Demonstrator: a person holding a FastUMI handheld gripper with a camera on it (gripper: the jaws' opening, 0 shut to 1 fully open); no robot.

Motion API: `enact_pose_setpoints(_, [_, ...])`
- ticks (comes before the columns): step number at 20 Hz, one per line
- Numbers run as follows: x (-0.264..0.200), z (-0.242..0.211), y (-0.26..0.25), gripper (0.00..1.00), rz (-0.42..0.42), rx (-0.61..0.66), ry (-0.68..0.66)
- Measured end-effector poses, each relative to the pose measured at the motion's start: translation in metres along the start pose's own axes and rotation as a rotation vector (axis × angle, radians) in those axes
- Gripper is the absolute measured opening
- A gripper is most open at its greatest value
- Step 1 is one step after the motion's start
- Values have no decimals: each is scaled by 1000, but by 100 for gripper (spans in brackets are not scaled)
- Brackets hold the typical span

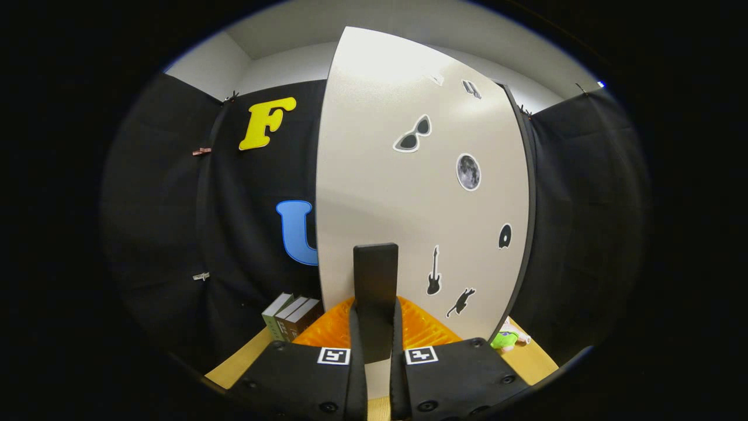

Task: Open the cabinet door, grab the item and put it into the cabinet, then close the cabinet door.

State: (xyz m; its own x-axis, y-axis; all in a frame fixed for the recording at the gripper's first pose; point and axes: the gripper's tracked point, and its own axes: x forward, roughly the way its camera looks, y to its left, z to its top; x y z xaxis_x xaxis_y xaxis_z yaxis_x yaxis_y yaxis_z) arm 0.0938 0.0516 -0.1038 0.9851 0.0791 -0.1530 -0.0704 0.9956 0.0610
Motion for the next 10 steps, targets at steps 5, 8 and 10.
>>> enact_pose_setpoints(5, [-23,0,-18,19,52,6,-12])
enact_pose_setpoints(8, [-40,0,-31,19,132,0,-11])
enact_pose_setpoints(10, [-49,1,-41,19,177,4,-9])
